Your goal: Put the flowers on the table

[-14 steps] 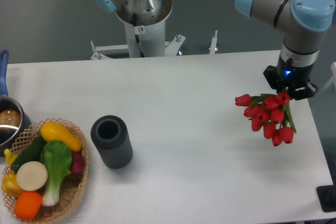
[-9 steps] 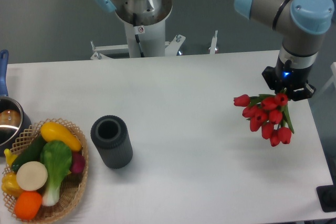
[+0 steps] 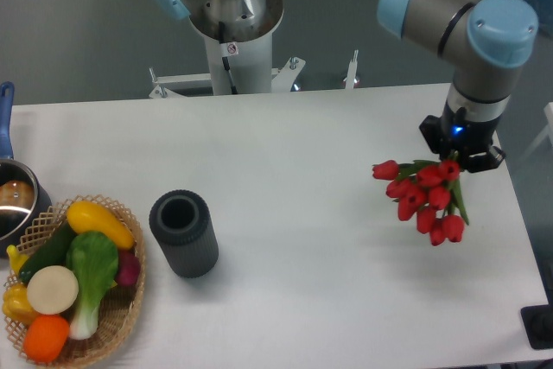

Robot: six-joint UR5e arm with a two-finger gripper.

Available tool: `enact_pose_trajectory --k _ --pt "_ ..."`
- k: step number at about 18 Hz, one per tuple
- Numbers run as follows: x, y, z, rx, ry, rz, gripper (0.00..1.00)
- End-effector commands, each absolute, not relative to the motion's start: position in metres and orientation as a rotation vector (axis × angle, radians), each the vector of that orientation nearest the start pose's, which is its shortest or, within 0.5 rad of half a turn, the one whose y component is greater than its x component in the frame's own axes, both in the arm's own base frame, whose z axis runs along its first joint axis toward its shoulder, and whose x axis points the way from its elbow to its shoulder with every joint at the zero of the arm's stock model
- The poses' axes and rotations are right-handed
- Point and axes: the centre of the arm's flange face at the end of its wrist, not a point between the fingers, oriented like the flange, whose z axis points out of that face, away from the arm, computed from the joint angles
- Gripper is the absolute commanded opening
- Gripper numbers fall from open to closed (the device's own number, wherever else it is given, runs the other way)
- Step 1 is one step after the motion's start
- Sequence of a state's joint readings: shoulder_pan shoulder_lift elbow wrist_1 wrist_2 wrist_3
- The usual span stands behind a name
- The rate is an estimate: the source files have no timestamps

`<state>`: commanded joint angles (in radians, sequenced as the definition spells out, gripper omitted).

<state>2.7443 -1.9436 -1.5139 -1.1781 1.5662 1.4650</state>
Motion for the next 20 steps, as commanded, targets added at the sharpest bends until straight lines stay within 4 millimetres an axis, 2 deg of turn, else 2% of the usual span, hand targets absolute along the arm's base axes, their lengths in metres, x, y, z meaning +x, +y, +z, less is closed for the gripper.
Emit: enact_pose_trajectory --k 4,6,8,10,13,14,15,16,17,20 --pt "-0.512 0.391 0.323 -3.08 0.525 0.058 0.06" --pt "-0.508 0.401 0.312 -3.07 0.548 0.027 0.11" --pt "-0.507 0.412 0.3 -3.035 0.539 -0.008 0.16" --pt "-0.508 0.42 0.286 -2.99 0.441 -0.069 0.2" --pt "-0.511 0.423 0.272 -2.987 0.421 -0.107 0.3" --pt "-0.512 0.423 0.27 -2.987 0.419 -0.109 0.39" --pt "-0.513 0.422 0.269 -2.988 0.417 -0.111 0.64" --pt "-0.514 0.421 0.269 -2.988 0.412 -0.109 0.85" --pt "-0.518 0.421 0.272 -2.984 0.407 -0.081 1.0" --pt "-0.537 0.411 0.283 -2.954 0.372 0.07 1.0"
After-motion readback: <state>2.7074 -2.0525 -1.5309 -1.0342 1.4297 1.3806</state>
